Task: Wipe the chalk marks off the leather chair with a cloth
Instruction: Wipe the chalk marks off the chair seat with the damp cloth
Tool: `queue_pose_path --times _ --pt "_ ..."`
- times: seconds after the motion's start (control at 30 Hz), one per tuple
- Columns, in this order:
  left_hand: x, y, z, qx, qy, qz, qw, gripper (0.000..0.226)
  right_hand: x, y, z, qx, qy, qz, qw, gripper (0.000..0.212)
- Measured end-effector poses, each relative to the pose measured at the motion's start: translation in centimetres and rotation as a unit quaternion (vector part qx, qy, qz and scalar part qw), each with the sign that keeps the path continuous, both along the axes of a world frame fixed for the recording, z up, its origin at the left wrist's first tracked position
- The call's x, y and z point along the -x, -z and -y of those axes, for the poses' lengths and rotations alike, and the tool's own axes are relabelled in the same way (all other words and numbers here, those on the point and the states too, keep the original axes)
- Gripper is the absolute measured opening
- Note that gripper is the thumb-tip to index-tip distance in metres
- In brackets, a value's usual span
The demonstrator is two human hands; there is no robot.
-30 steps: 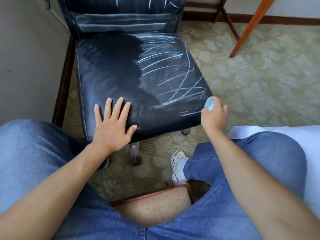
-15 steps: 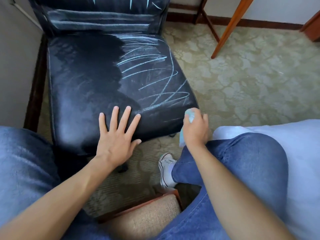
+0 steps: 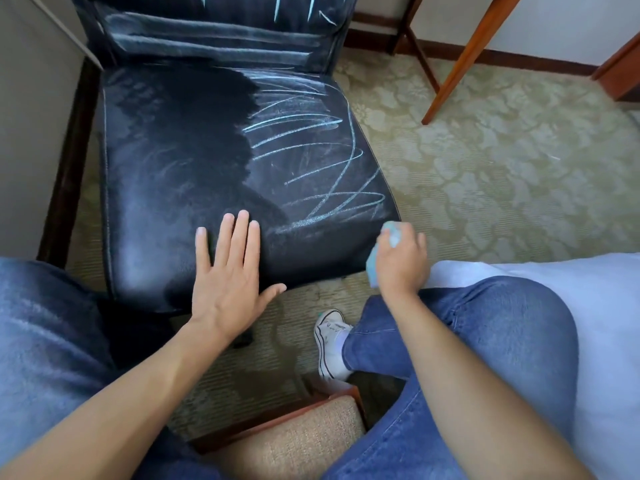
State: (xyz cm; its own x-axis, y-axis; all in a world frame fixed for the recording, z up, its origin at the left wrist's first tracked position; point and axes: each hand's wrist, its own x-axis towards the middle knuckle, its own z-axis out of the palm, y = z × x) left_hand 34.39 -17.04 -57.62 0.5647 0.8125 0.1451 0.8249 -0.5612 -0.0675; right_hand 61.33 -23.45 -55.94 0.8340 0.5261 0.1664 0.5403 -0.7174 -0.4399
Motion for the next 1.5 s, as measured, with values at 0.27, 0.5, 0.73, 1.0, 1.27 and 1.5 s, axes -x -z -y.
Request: queue_pose_path --times 0.27,0.5,0.73,1.0,1.27,1.5 --pt "-0.1 -0.5 0.1 0.023 -0.013 0.021 0.999 0.112 9.5 -1.5 -2.0 -0.009 -0.345 0.054 0.937 0.021" --pt "1.2 -1.1 -0.9 0.039 -0.008 0.064 0.997 0.110 4.9 -2.4 -3.2 0.021 -0.204 0.021 0.978 0.022" --pt "1.0 -1.2 -1.0 0.049 0.021 0.096 0.994 0.094 11.5 -2.4 -3.2 0.019 -0.434 0.075 0.898 0.024" --pt "1.1 -2.2 -0.7 0.078 0.073 0.073 0.992 0.101 10.4 -3.6 -4.4 0.024 -0.339 0.038 0.940 0.020" --pt "0.6 -3.1 -1.5 0.089 0.132 0.062 0.985 0.083 4.4 -3.5 -6.3 0.056 -0.179 0.025 0.982 0.028" --pt "-0.2 -3.0 -3.0 0.075 0.111 0.043 0.990 0.084 1.0 -4.5 -8.9 0.105 -0.202 0.016 0.974 0.031"
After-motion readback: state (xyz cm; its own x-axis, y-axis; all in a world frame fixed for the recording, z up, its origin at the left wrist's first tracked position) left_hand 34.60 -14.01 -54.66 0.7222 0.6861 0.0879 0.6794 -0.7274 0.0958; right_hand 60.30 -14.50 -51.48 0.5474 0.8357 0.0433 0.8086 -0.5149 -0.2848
